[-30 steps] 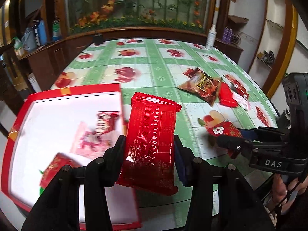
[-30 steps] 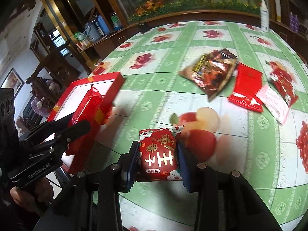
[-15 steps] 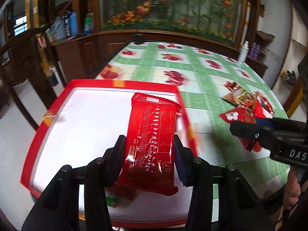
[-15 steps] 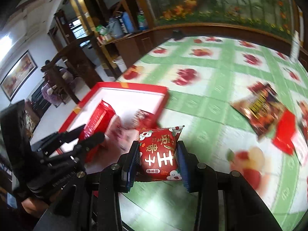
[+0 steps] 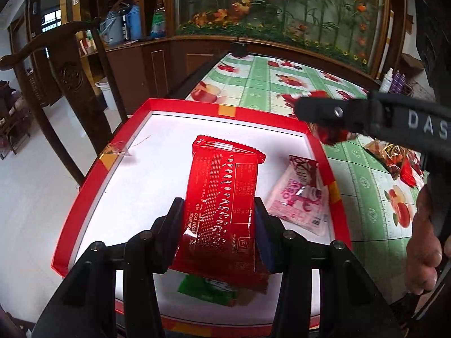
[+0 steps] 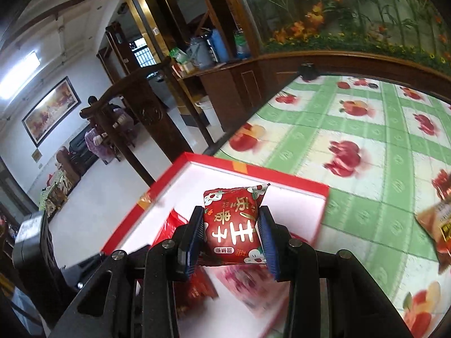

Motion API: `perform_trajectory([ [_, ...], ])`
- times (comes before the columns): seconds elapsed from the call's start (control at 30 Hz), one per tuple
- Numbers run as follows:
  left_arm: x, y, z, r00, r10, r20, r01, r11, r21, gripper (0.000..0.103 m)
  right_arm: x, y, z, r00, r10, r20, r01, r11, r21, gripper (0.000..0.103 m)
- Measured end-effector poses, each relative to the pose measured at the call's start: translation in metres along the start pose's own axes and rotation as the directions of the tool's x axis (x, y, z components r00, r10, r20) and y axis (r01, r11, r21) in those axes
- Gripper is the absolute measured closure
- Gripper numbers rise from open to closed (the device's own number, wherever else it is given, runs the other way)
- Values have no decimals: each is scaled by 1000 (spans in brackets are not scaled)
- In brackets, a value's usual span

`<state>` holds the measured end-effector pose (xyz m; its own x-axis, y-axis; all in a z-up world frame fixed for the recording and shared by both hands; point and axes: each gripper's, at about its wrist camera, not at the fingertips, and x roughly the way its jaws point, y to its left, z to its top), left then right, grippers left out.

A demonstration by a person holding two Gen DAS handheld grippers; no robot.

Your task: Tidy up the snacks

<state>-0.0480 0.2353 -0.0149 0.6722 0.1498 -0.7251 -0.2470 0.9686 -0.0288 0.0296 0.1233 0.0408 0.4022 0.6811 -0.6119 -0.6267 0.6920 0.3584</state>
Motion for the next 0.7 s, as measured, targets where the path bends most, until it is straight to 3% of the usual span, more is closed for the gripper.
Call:
perform_trajectory([
  [0.27,3,3,0,1000,30,-7,-30,999,-9,57,10,12,4,1000,24,8,-23,999,-24,61],
  [0.4,3,6,2,998,62,-1,-62,998,-7,57,9,7,2,1000,27,14,-27,1000,-7,49],
  [0.7,-4,6,4,992,123,25,-123,992,0,57,-6,-13,-3,999,21,32,-23,999,46,49],
])
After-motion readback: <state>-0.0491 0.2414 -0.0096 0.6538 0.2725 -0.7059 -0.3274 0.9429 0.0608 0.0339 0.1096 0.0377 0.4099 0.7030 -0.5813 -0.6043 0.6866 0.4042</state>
